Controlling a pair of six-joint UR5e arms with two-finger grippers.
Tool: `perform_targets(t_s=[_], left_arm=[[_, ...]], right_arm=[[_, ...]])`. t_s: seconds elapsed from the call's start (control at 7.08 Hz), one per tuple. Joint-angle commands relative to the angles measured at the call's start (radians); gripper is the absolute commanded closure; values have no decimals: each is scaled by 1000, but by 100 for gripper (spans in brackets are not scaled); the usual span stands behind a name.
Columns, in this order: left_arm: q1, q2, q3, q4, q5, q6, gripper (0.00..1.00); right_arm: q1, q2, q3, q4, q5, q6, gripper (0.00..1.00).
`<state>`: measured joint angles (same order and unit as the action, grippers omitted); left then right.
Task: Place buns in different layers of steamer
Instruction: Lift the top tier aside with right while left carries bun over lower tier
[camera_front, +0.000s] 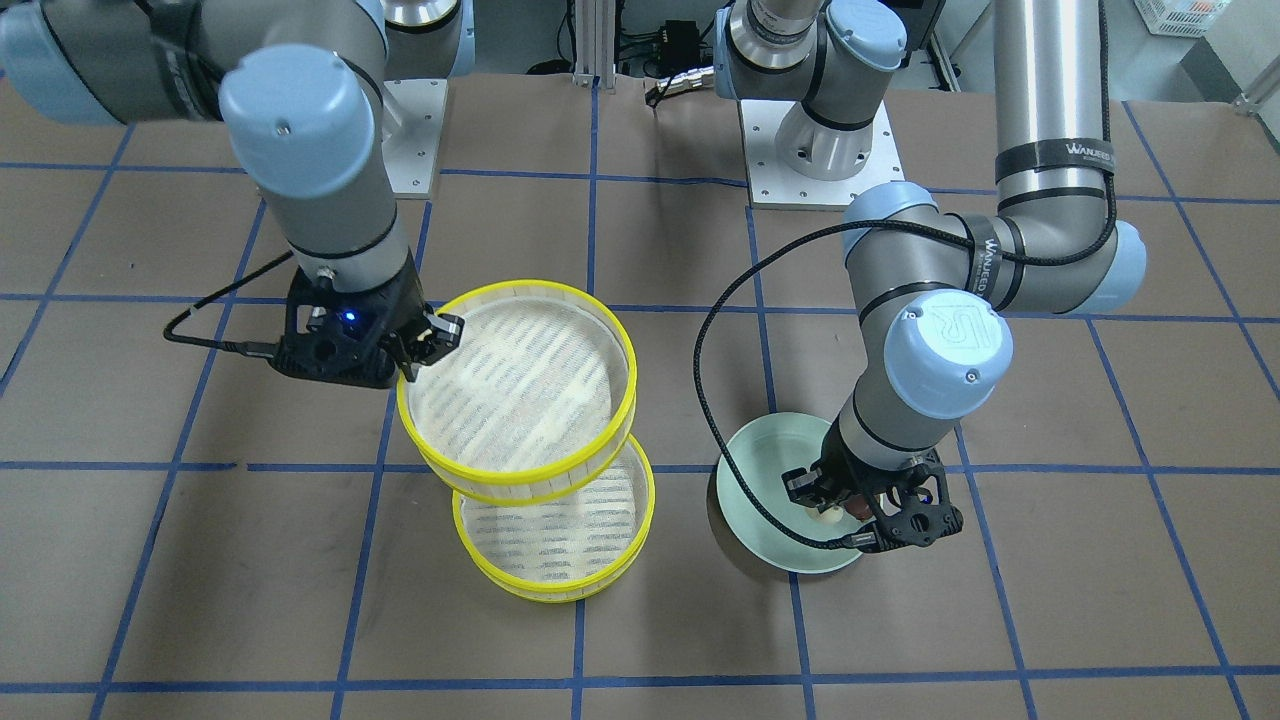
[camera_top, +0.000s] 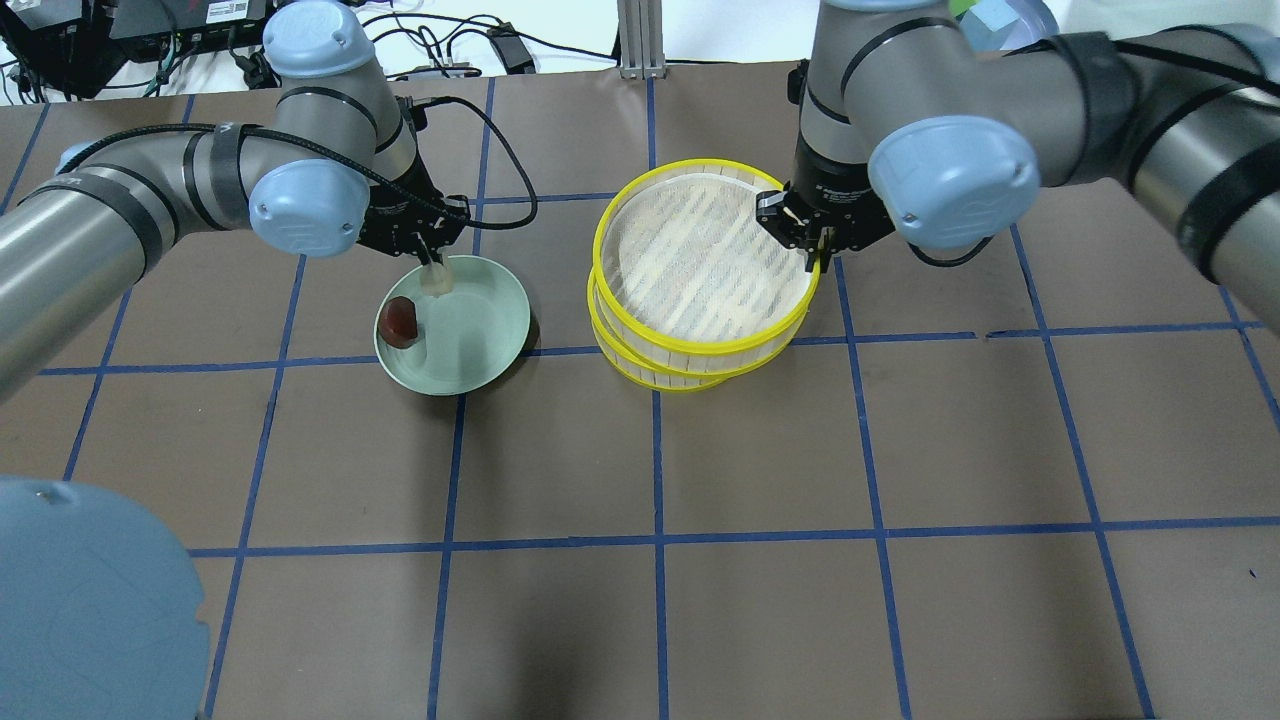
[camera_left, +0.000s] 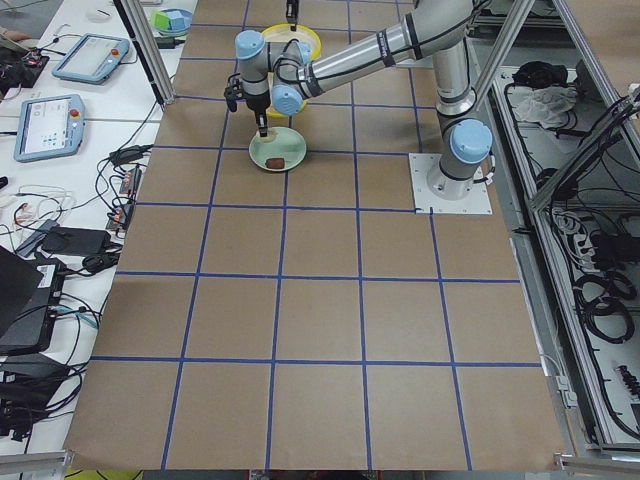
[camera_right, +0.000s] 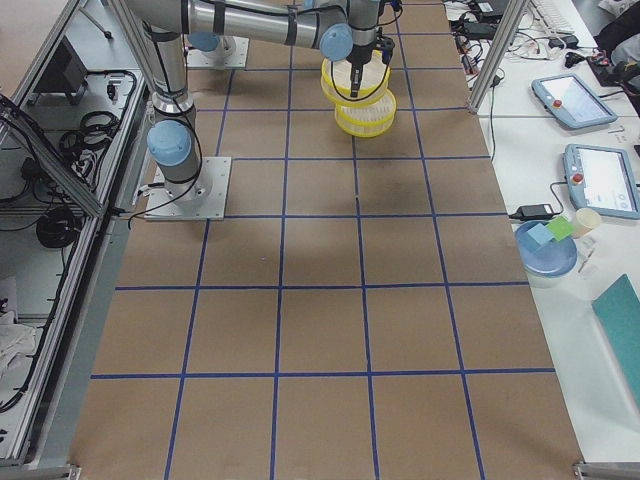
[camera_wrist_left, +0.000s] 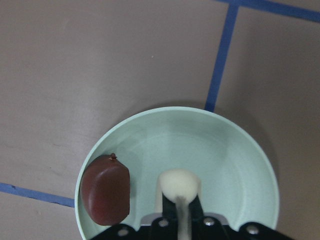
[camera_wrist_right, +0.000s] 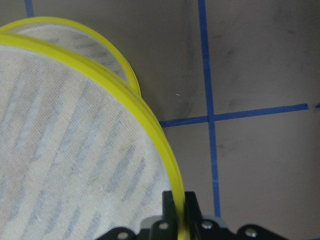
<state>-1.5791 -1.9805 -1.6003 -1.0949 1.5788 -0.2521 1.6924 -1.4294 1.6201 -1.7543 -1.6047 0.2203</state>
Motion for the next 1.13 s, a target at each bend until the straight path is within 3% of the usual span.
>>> perform_targets(t_s=[0.0,0.28,0.42,0.85,0.99], left_arm=[[-56,29,8,12,-78,-97,100],[-108,13,5,114,-181,-136,100],[-125,-6,-3,142,-277,-165,100],[-238,-58,-6,205,-312,-206,100],[-260,-72,-6,205,-345,-205,93]], right_arm=[[-69,-130,-38,175,3,-80,100],[-77,-186,-133,351,-7,-110,100],[-79,-197,-147,383,-35,-166,100],[-163,-213,-146,383,-17,-277,100],[-166,-217,-144,383,-17,-279,100]])
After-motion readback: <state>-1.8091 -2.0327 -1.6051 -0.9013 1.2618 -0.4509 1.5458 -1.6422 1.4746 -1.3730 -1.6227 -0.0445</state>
